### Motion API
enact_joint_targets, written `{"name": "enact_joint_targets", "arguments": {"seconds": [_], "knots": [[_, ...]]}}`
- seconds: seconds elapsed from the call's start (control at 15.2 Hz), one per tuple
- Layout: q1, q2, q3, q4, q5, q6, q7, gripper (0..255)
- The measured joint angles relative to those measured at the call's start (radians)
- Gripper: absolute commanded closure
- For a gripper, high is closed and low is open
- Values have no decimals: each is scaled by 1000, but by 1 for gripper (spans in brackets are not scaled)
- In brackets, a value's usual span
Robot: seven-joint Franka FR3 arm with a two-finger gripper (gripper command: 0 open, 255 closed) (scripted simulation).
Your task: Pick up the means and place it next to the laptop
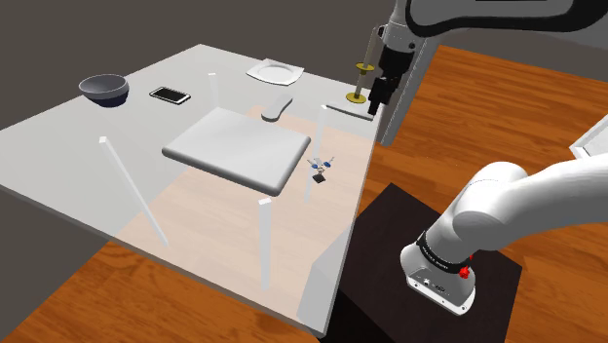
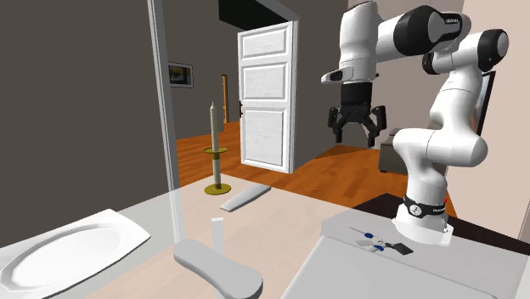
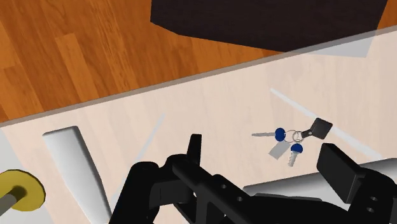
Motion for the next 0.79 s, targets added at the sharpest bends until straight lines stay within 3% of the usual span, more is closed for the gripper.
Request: {"name": "enact_joint_targets", "arguments": {"seconds": [0.46,0.79], "knots": [[-7,199,-114,54,-38,156,-180,0],[-7,371,-189,148,-23,242,-321,0]]}}
